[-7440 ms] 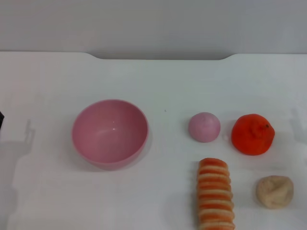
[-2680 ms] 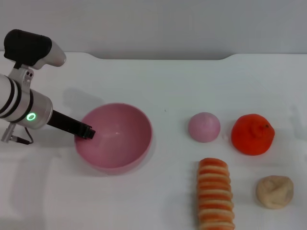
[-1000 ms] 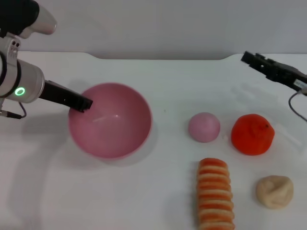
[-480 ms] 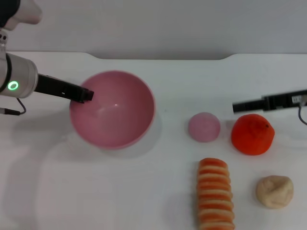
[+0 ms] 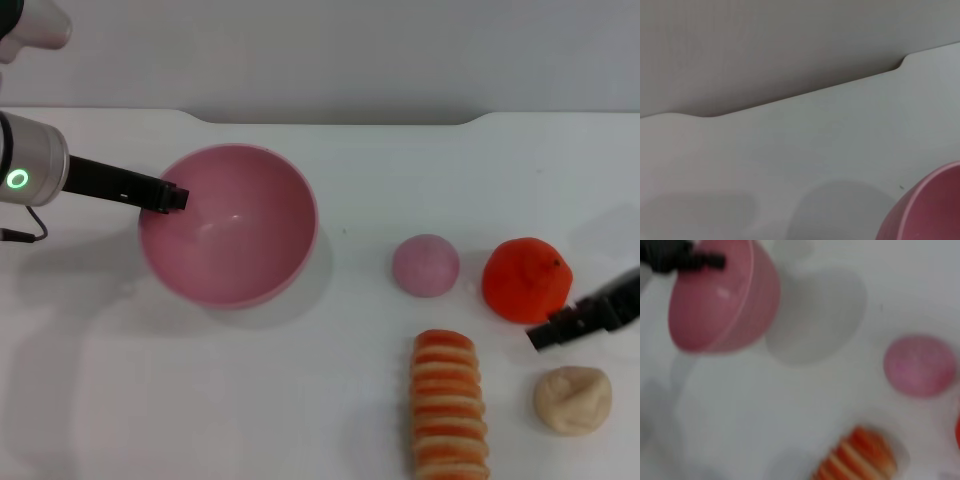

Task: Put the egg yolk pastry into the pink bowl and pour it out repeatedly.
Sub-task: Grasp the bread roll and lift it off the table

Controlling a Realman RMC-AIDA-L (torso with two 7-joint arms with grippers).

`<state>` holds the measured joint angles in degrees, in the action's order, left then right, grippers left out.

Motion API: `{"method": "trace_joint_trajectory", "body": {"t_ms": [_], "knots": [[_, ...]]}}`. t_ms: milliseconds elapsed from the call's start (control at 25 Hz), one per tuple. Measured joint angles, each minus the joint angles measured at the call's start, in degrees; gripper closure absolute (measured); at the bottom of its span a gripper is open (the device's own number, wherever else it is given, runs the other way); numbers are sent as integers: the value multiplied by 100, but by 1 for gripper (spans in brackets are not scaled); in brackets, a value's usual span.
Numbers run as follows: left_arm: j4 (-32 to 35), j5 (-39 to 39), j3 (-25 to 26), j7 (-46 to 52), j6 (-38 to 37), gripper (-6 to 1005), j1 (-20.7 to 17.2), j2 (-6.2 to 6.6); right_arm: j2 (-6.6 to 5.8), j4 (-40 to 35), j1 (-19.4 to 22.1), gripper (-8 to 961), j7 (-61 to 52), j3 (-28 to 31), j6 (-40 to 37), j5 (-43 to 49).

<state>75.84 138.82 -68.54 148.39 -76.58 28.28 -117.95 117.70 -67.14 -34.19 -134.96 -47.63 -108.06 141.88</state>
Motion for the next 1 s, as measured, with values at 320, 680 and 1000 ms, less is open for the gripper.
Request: {"method": "trace_joint_trajectory", "body": {"t_ms": [320, 680, 1000], "knots": [[31, -9, -100, -36, 2, 997, 20, 1, 3, -238, -247, 451, 779, -200, -523, 537], [-8, -13, -92, -47, 50, 997, 43, 1, 114, -552, -310, 468, 1948, -1356, -575, 1017], [-30, -22, -84, -50, 100, 996, 29, 0, 176, -497, -430, 483, 1428, -2508, -584, 1425]]}}
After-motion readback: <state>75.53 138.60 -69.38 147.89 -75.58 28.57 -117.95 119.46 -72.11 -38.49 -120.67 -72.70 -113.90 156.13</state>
